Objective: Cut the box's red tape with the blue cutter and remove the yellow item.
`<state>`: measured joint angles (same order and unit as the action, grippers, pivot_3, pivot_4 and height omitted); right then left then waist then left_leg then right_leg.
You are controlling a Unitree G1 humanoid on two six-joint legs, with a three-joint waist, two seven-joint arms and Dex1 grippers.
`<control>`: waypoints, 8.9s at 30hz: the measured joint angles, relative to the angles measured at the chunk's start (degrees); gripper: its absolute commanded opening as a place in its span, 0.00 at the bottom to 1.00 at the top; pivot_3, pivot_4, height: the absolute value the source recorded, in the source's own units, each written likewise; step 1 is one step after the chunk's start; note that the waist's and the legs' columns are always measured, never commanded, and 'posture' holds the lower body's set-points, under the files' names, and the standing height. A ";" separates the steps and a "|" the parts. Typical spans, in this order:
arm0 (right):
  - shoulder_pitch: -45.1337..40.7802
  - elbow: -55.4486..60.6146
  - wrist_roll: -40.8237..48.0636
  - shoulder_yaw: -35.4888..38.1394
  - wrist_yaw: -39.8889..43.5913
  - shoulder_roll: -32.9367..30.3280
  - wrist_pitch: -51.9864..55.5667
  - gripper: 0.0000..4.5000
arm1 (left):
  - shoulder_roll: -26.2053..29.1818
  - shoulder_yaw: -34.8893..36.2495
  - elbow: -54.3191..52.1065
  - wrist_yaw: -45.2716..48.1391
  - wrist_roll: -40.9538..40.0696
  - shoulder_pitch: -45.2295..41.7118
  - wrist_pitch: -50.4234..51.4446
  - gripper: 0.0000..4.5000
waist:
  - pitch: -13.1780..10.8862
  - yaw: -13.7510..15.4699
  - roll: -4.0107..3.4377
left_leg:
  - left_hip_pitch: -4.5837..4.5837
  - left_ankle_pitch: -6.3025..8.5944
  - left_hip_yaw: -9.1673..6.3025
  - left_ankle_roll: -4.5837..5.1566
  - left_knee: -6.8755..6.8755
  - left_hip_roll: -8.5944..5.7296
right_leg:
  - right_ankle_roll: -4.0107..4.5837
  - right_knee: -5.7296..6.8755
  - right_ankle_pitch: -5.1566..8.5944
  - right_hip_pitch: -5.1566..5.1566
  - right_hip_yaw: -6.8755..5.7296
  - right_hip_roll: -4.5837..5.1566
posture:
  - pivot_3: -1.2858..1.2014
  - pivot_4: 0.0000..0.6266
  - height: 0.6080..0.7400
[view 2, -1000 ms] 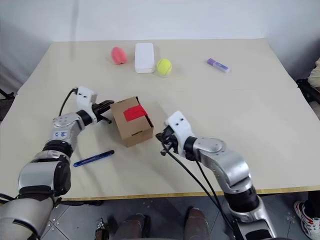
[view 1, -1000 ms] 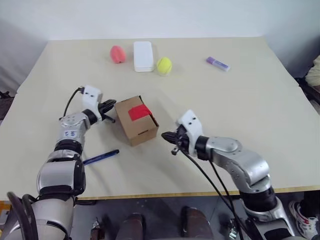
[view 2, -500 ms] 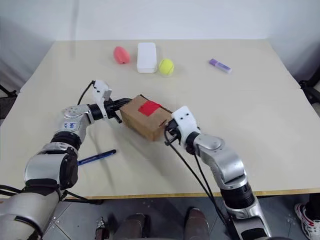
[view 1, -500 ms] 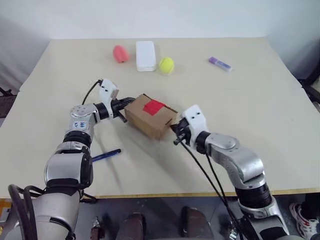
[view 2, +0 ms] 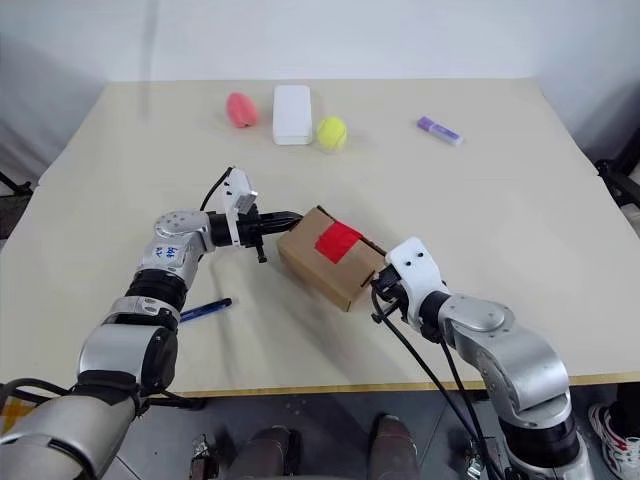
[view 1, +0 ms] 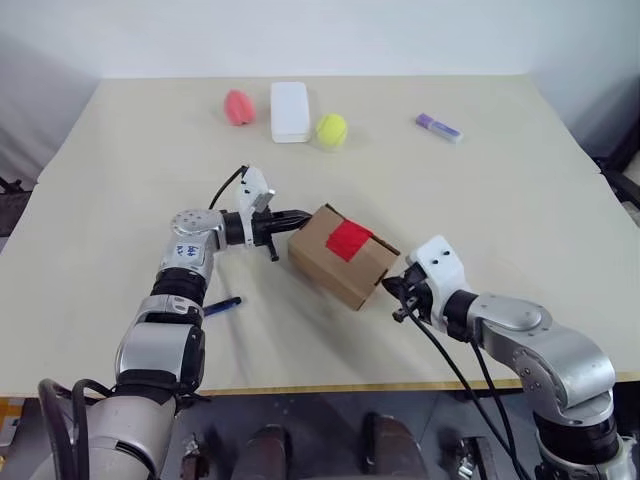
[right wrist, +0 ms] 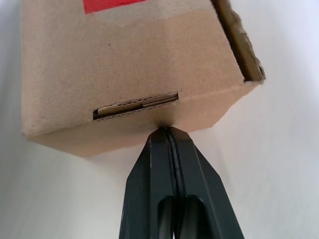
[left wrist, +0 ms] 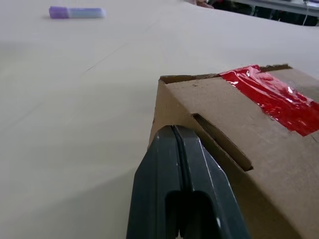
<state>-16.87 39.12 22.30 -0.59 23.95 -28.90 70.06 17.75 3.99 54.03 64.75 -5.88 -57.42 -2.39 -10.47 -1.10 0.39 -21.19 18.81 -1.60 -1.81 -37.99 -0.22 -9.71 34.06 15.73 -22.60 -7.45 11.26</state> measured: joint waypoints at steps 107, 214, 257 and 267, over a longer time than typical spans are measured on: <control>-0.47 -19.26 6.24 18.87 9.18 -11.59 -26.32 1.00 | 32.94 1.97 -20.01 19.74 -8.43 37.76 -3.52 0.51 | 0.24 0.98 -0.66 | 0.73 0.44 1.28 0.50 -0.11 0.10 | -0.18 -0.12 -0.37 0.07 0.99 -0.04 | 0.52 0.24 1.00; -13.61 -15.97 11.64 7.05 11.71 -10.85 -22.72 1.00 | 30.01 -0.25 -60.84 -14.15 -0.06 59.21 -7.53 0.77 | 0.24 1.01 -0.68 | 0.96 1.36 2.61 0.70 -0.18 0.70 | -0.13 -0.54 -0.55 -0.17 0.56 -0.07 | 0.52 0.24 1.00; -14.33 -15.46 12.91 5.37 12.37 -10.36 -22.77 1.00 | 37.04 1.07 -55.56 0.49 -13.79 54.98 15.94 0.48 | 0.21 0.83 -0.67 | 1.07 1.64 2.88 0.53 -0.24 1.16 | -0.02 -0.58 -0.50 -0.23 0.71 -0.59 | 0.52 0.24 1.00; -14.52 -16.01 12.67 5.36 12.67 -10.35 -22.93 1.00 | 35.79 -0.58 -53.68 1.04 -12.41 53.19 12.51 0.11 | 0.26 1.00 -0.76 | 1.07 1.65 2.90 0.54 -0.28 1.15 | -0.03 -0.57 -0.50 -0.23 0.73 -0.58 | 0.52 0.24 1.00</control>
<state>-31.39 23.11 34.97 4.77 36.62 -39.25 47.13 53.54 3.42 0.35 65.78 -18.29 -4.23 10.12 -10.20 -0.10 -0.37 -20.11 20.45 1.30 -1.27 -38.27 0.93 -9.74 33.49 15.22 -22.82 -6.72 10.68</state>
